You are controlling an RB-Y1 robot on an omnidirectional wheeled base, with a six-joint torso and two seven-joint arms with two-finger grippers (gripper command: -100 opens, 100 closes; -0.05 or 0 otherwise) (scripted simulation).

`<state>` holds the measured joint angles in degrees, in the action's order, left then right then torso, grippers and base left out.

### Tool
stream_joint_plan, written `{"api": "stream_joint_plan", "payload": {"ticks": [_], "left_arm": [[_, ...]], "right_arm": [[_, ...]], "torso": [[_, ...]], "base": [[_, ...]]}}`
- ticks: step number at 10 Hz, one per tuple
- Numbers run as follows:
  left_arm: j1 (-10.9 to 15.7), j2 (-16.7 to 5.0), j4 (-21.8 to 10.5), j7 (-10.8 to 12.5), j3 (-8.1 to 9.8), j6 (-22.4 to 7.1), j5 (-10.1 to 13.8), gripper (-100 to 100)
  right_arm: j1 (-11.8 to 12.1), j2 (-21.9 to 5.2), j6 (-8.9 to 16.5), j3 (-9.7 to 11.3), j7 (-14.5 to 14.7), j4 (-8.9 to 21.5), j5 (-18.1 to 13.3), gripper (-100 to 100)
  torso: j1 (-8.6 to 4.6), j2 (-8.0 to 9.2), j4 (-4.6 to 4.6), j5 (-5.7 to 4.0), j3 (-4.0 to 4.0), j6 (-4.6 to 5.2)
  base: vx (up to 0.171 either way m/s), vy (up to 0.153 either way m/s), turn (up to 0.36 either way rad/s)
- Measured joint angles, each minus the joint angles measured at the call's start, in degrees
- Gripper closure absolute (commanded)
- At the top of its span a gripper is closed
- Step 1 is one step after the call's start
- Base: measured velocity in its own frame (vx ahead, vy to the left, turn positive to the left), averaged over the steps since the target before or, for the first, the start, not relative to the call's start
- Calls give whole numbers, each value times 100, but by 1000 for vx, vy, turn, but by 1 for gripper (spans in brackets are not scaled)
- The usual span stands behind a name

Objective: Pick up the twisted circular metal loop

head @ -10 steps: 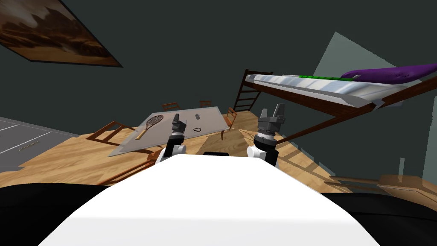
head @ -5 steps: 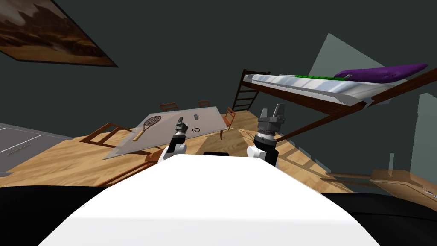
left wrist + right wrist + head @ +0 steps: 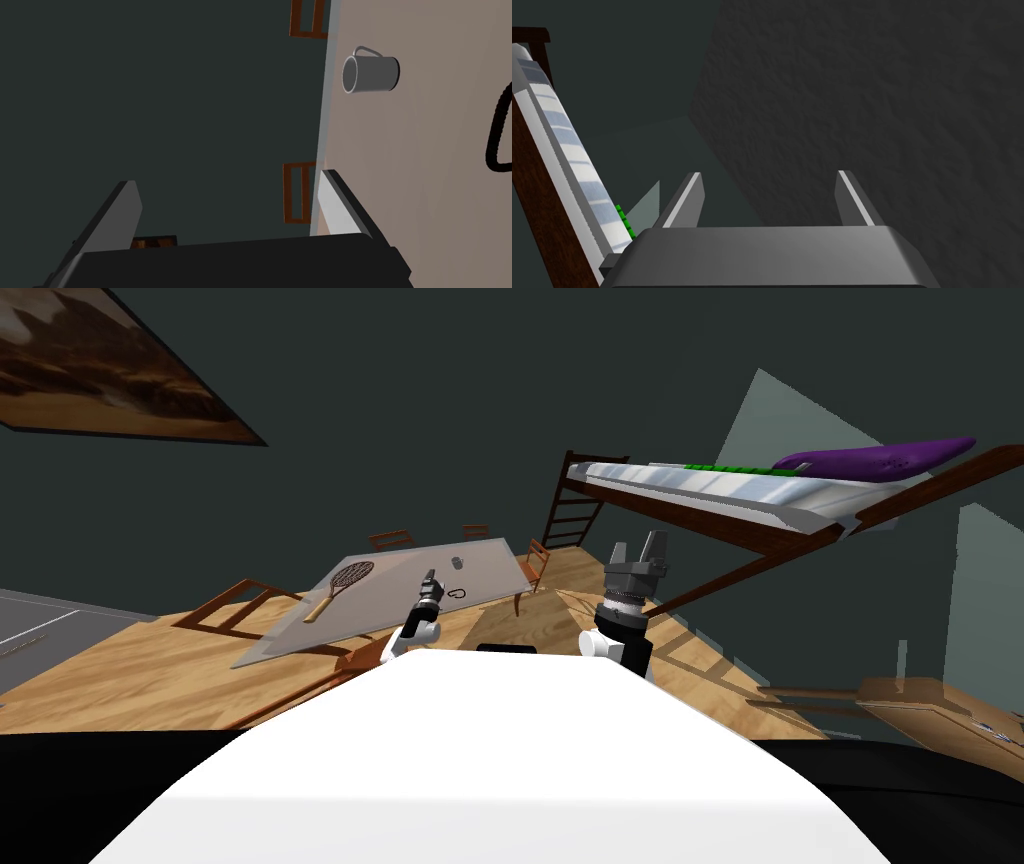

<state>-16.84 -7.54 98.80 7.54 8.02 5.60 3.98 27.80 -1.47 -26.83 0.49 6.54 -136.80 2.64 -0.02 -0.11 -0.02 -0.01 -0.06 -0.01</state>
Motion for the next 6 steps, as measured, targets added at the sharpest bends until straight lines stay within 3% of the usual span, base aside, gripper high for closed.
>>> {"api": "stream_joint_plan", "payload": {"ticks": [6], "left_arm": [[337, -55, -794, 31, 102, -377, 56, -100]], "right_arm": [[0, 0, 0, 0, 0, 0, 0, 0]], "torso": [[5, 0, 0, 1, 0, 0]], "base": [[25, 1, -8]]}}
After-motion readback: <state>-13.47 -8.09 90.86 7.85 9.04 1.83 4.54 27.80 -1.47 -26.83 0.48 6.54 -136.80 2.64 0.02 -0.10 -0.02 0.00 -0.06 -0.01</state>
